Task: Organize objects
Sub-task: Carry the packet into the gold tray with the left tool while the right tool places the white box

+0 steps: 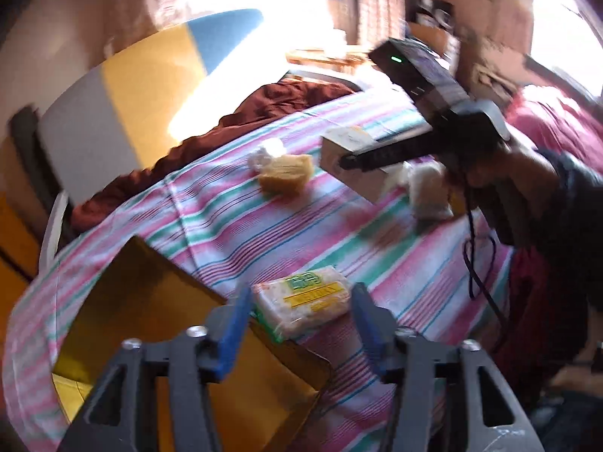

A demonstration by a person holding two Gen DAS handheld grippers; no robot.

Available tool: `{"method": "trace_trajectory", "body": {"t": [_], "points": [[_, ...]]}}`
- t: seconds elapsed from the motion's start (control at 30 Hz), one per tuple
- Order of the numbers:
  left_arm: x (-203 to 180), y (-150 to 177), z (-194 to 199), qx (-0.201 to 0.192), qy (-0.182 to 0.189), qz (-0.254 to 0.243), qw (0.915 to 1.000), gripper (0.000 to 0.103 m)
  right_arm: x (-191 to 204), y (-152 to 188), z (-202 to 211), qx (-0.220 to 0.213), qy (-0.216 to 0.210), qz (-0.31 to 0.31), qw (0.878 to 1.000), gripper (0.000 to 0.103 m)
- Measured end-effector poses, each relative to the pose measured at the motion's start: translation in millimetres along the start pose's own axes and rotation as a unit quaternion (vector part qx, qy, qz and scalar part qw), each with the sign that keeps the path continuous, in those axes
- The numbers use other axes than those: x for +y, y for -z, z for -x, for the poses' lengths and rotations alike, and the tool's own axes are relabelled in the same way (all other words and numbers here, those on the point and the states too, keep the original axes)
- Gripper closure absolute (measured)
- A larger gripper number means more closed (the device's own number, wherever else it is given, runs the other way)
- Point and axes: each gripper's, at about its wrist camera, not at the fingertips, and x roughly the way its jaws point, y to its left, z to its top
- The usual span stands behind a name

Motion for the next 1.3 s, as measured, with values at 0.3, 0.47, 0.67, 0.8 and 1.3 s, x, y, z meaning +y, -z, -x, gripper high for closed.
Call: {"method": "trace_trajectory", "body": {"t": [0.3, 0.47, 0.67, 0.8, 1.3], "points": [[-5.6, -19.0, -64.2, 0.136, 0.038, -0.209, 0.9676, 0.017, -6.3, -0.5, -6.1, 0.020, -0.009, -0.012, 1.000, 0.051], [-16.3, -20.0, -90.8, 0.177, 0.060, -0.266, 0.9457, 0.017, -4.1, -0.3, -8.8, 0.027, -0.015, -0.007, 0.999, 0.051], [-19.7, -18.2, -114.7, 0.216, 0.082, -0.278, 0.9325, 0.030, -4.8, -0.8, -11.8, 0.033, -0.012, -0.005, 0.999, 0.051], [-16.4, -14.9, -116.2, 0.211, 0.092, -0.248, 0.9410, 0.059, -4.9, -0.9, -11.2, 0.031, -0.009, -0.005, 0.999, 0.051], [67.6, 40.5, 15.8, 0.037, -0.007, 0.176, 0.9837, 0.060, 11.6, 0.0, 8.1, -0.016, -0.030, 0.020, 0.999, 0.051]]}}
